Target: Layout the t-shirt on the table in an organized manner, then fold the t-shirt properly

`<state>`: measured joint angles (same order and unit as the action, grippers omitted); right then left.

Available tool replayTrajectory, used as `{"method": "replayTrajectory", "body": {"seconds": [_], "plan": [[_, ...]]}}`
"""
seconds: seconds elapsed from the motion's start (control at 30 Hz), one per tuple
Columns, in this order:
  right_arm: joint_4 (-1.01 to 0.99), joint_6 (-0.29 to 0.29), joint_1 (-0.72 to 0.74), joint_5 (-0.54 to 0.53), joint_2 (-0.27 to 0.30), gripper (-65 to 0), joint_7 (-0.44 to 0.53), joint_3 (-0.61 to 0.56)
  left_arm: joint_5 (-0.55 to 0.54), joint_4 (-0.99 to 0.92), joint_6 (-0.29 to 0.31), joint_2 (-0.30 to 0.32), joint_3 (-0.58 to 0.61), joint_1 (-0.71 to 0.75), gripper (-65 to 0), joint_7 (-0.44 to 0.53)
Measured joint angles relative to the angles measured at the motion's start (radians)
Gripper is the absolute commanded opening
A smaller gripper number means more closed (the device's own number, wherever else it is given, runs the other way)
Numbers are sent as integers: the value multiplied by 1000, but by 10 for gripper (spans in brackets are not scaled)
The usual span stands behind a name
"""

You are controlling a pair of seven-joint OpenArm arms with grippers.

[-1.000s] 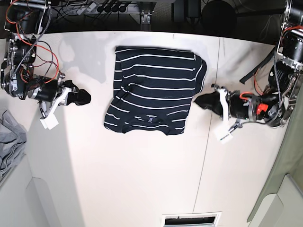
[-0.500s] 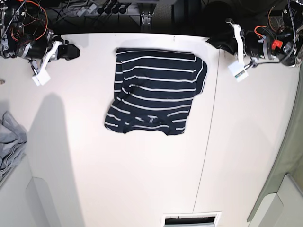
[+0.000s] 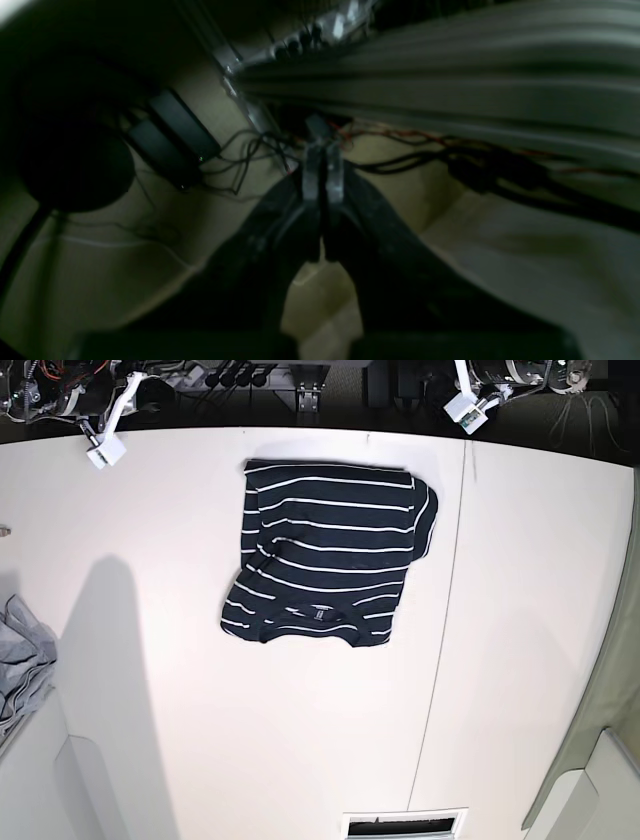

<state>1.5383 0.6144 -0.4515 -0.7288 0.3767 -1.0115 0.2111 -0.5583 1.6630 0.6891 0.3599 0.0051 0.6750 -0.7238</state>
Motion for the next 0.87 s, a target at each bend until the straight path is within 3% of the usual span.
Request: {"method": "replayTrajectory", "body": {"seconds": [0.23,0.27,0.37,0.6,0.87], "plan": [[-9,-15,-22,262,62,-650,198,-299,251,-272,-1,-38,124,-26,-650,232],[-16,-17,-22,295,66,-650,231,-337,288,-326,-18,-39,150,-40,-650,272],[-60,-49,-19,370,67,-650,275,-434,359,-502,-171,-42,219,-108,-650,350],[-289,-127,55,489,45,-650,313,-582,361,-908,-317,-56,401,-340,-650,359],[-452,-143,150,536,-57,-650,317,-587,327,-1036,-346,-122,506,-436,-650,401]]}}
